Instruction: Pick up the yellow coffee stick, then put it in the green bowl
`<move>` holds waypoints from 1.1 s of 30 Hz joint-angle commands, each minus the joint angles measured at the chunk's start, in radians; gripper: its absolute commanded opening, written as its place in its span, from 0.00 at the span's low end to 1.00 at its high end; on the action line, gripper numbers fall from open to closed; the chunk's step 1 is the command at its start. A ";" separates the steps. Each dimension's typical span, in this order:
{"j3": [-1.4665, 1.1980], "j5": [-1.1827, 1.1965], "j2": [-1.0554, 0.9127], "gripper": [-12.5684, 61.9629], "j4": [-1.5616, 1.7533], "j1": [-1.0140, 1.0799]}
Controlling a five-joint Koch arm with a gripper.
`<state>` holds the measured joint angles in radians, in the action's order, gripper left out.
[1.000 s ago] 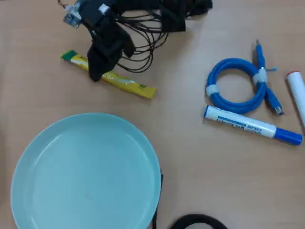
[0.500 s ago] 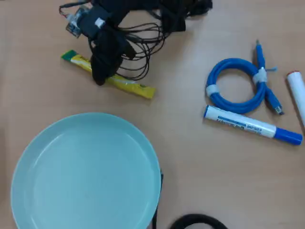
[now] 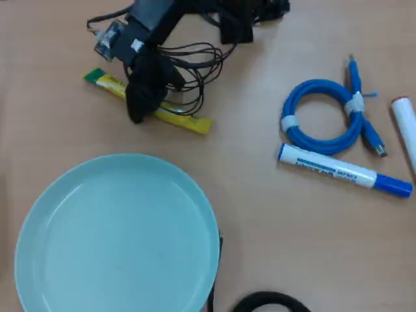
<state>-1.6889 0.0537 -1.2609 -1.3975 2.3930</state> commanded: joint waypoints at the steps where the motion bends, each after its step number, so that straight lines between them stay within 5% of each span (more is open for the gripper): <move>1: 0.011 -0.023 -0.006 0.94 0.026 0.012; 17: 0.012 -0.040 0.041 0.92 0.117 0.014; 33: 0.014 -0.035 0.041 0.41 0.153 0.011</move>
<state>-1.6659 0.0169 -1.2349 -1.2364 2.4022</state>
